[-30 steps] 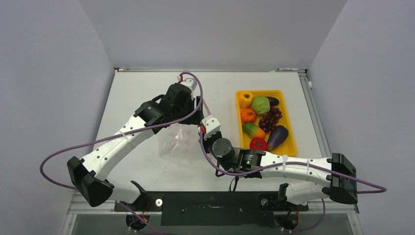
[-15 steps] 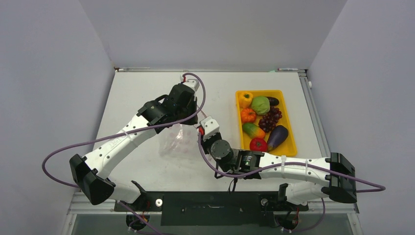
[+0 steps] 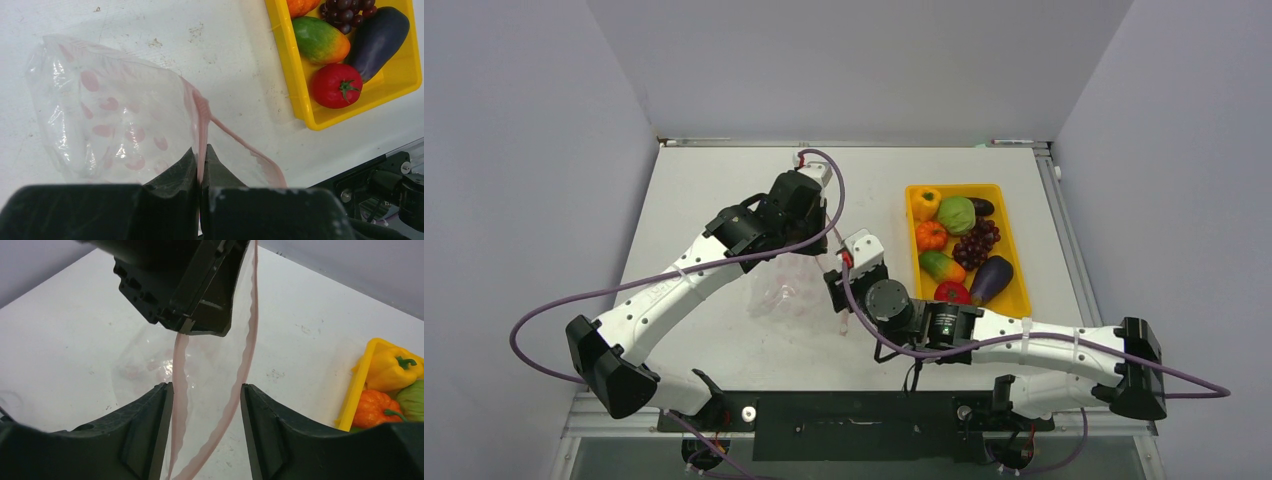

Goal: Place the food in the zip-top bag and seal the zipper
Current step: Open the zipper of the food storage bag.

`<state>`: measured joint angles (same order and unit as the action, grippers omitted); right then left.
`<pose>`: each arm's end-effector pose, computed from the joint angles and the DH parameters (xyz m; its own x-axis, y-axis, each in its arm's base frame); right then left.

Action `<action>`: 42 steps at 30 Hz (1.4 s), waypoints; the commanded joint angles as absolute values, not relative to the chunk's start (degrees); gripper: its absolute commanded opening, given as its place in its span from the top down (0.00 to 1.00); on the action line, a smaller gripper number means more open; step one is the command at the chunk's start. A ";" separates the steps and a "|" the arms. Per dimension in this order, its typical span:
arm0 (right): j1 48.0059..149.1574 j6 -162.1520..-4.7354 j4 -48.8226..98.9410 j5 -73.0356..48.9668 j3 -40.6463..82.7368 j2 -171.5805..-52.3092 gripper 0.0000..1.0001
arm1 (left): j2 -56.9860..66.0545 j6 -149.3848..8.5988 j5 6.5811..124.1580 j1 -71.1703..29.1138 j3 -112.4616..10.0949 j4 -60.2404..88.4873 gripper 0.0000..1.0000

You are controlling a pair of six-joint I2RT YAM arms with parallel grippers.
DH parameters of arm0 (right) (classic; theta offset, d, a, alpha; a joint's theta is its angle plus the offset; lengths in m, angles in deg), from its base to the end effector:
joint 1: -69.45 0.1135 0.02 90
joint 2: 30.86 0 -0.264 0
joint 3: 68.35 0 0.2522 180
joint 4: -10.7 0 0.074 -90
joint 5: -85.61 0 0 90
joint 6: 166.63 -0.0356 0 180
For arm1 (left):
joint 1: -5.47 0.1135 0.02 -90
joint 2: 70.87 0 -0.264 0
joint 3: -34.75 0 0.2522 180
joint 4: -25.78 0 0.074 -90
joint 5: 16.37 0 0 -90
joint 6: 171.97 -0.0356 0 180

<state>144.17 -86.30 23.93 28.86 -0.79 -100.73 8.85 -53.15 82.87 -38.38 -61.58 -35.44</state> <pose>0.0929 0.2660 0.3234 -0.1817 -0.1322 -0.9744 -0.6462 0.7630 0.0170 0.2147 -0.1983 0.3687 -0.7336 0.0450 -0.6781 0.2827 0.9275 -0.2444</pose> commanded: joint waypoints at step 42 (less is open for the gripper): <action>132.30 -104.82 34.63 25.65 9.70 -107.09 0.95 | 5.76 -55.19 81.24 -40.59 -64.32 -38.07 0.95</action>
<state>132.85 -103.79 37.33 23.86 8.11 -107.48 7.47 -54.47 80.88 -39.89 -61.67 -37.48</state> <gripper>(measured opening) 0.059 0.009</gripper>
